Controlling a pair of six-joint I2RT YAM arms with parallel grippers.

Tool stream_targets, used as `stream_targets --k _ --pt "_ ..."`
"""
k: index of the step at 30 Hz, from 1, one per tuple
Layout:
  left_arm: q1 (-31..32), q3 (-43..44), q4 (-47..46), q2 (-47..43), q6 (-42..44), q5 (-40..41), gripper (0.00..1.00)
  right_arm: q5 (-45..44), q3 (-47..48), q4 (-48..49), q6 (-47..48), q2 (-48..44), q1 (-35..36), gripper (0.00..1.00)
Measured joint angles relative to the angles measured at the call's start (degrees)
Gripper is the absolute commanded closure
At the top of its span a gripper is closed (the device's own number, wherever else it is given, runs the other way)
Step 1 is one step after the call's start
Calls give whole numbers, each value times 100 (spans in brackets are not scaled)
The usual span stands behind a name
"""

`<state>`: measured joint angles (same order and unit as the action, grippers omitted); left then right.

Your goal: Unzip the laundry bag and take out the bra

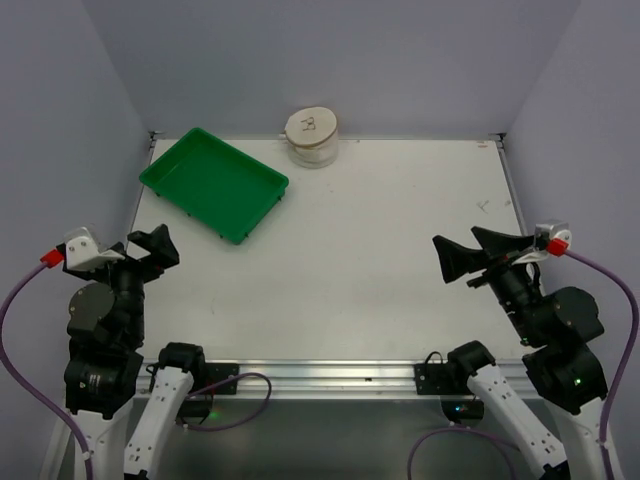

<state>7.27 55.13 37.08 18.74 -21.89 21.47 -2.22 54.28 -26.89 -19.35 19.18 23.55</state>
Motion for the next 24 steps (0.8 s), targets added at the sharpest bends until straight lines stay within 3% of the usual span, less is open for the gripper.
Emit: stream_targets --k 6,14,19,24 --pt "0 -227 -208 396 20 -205 0 334 -201 208 -278 144 0 1" --pt "2 -472 -649 2258 -352 -1294 0 782 -177 363 -739 1508 0 1" --pt "24 -413 -1567 3842 -1093 -2238 0 986 103 291 -905 2645 -2 1" --pt "291 638 -2457 5945 -2020 -2490 0 1399 28 310 -1069 2994 -7 1"
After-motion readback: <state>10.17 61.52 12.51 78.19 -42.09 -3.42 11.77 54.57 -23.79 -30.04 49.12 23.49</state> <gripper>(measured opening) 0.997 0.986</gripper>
